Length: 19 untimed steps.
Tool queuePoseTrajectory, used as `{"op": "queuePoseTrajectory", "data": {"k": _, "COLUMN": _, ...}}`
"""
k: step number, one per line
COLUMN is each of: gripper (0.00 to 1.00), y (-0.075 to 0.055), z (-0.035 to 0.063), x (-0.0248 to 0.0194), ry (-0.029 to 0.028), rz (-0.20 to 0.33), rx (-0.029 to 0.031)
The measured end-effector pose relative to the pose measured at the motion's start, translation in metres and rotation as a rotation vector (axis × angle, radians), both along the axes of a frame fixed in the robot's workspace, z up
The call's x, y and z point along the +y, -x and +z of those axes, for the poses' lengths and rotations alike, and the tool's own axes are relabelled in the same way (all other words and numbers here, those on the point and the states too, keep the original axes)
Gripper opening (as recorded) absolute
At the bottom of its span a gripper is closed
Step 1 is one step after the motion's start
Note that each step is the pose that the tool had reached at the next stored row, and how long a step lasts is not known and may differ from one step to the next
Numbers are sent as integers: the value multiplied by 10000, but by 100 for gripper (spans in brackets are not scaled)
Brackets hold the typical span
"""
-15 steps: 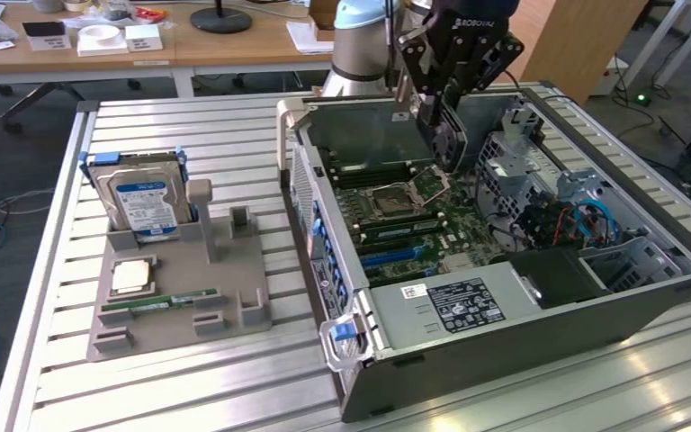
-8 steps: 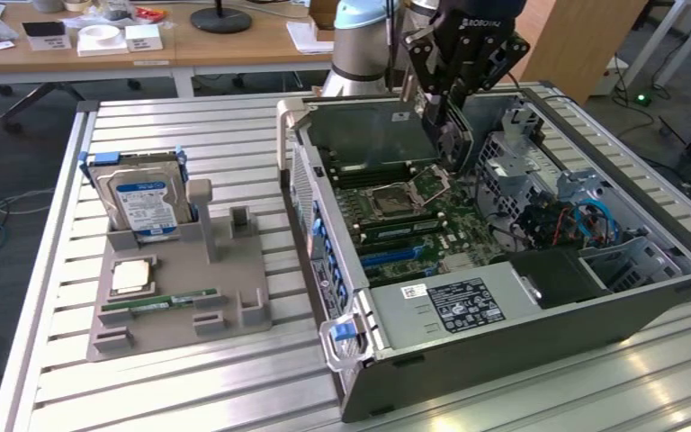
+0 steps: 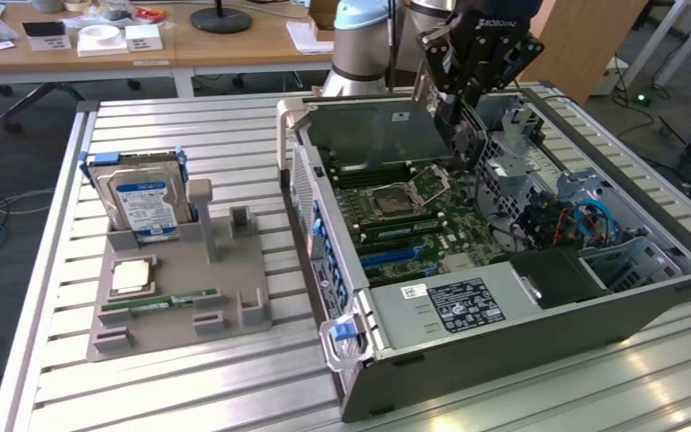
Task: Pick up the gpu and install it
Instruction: 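Pick up the gpu and move the gpu toward the slot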
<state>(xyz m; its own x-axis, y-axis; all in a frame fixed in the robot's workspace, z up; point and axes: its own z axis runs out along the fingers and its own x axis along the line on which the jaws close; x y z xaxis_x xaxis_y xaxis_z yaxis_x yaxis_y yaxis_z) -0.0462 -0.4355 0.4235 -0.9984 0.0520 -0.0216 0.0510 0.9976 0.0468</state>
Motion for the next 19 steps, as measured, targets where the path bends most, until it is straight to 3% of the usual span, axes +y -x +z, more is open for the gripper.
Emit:
{"op": "queuePoseTrajectory", "data": {"k": 14, "gripper": 26, "y": -298, "z": -1, "x": 0, "ry": 0, "rz": 4, "rx": 0}}
{"op": "queuePoseTrajectory", "data": {"k": 19, "gripper": 26, "y": -327, "z": -1, "x": 0, "ry": 0, "rz": 5, "rx": 0}}
